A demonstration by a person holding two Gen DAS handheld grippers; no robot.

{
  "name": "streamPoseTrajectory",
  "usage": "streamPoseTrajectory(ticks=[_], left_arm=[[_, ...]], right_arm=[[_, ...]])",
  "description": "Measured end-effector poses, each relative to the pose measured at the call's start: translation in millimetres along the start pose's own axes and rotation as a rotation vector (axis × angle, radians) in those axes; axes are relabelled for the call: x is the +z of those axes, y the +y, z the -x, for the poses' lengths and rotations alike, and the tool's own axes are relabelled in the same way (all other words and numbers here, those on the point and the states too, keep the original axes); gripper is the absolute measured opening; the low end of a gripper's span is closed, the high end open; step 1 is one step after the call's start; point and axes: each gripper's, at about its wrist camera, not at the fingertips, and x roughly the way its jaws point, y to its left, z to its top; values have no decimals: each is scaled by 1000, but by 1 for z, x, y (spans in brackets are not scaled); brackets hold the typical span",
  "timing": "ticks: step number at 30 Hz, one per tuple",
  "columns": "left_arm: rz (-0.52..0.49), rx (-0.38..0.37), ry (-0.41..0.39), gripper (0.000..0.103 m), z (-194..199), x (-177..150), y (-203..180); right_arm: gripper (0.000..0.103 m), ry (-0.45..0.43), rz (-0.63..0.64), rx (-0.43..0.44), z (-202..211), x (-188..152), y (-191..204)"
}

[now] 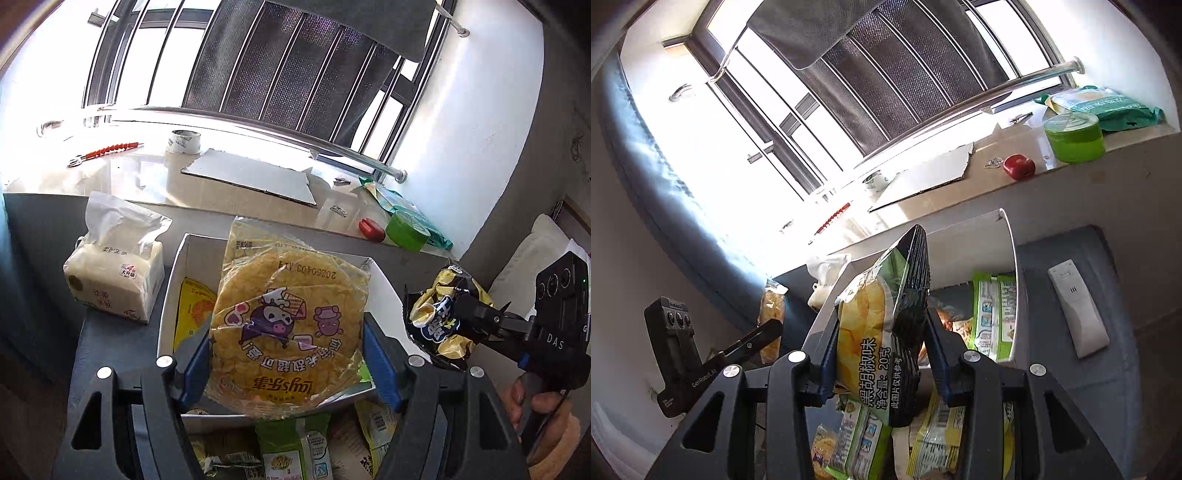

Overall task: Organize snacks
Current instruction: 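Place the cookie pack and chip bag into the white box, open both grippers, then grasp the yellow chip bag with the right gripper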

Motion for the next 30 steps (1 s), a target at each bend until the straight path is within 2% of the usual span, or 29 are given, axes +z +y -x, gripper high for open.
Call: streamPoseTrajectory(ticks=[6,8,9,10,11,12,13,16,19,25,30], left_arm=[[-23,51,53,79,-36,14,-4],[-16,92,70,97,-40,18,-1],[-20,118,71,103,-40,19,0],[-25,143,68,103,-37,18,2],[-29,154,71,103,-35,18,3],[-33,156,79,103,-32,16,4],[-40,158,82,103,-28,15,4],[-67,174,54,103,-11,11,0],[-92,161,27,103,10,9,-8],[-152,147,-57,103,65,-6,-30],[-186,116,-138,103,120,-42,-46]], right_arm=[[46,53,21,-95,-40,32,-2],[47,50,7,-100,-45,37,-6],[52,48,-7,-100,-47,39,-9],[81,56,-21,-82,-49,41,-12],[97,60,-36,-53,-50,42,-14],[103,35,-45,-20,-46,41,-15],[103,19,-40,-9,-41,40,-13],[103,-7,27,-60,-30,36,-2],[103,-21,57,-69,-20,34,7],[103,-44,104,-34,11,19,31],[103,-56,152,28,48,-9,50]])
